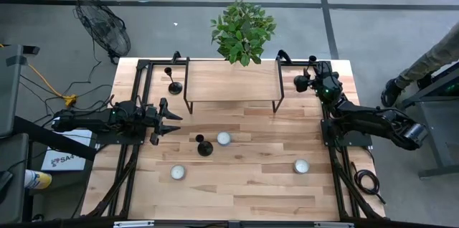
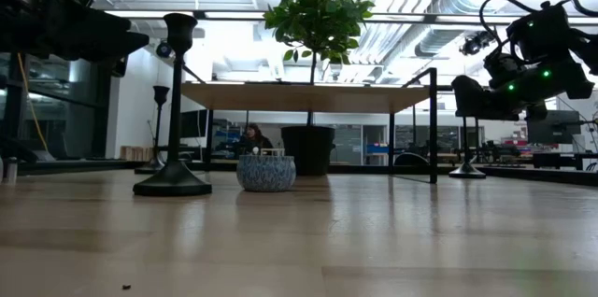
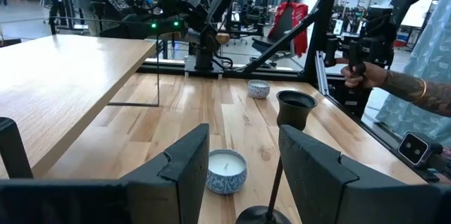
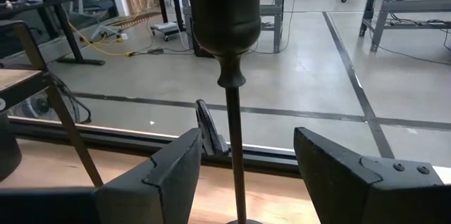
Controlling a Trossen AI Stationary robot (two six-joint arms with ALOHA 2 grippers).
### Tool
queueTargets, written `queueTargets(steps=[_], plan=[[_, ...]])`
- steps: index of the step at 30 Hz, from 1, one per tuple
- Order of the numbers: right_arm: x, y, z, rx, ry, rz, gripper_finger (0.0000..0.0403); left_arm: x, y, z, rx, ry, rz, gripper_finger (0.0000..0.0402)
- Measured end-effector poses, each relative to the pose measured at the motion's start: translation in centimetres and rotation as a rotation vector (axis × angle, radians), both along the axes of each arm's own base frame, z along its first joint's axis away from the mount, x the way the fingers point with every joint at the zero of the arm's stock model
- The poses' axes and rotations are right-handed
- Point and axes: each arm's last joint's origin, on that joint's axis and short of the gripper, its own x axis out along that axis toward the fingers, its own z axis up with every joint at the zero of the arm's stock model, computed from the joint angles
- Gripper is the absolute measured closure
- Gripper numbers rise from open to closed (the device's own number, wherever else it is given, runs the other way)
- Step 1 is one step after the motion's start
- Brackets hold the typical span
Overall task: Pick & Place candle stick holders
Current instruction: Put the right black candle holder on the shelf
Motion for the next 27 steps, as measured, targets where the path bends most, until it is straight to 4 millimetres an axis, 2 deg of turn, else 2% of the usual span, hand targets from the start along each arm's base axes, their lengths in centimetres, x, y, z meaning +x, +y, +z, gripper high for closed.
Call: queueTargets(steps=[9,17,27], plan=[[0.04,-0.05,0.45,-0.019,-0.102,-0.011,0.0183,0.0,0.0,0.01,0.0,-0.001,0.0,0.0231],[0.01,-0.01,0.15,-0.007,-0.035,-0.005,0.0192,0.0,-0.01,0.0,0.0,0.0,-0.002,0.0231],[0.04,-0.05,0.29,-0.011,-0.061,-0.009,0.0199,0.0,-0.01,0.01,0.0,-0.001,-0.003,0.0231]])
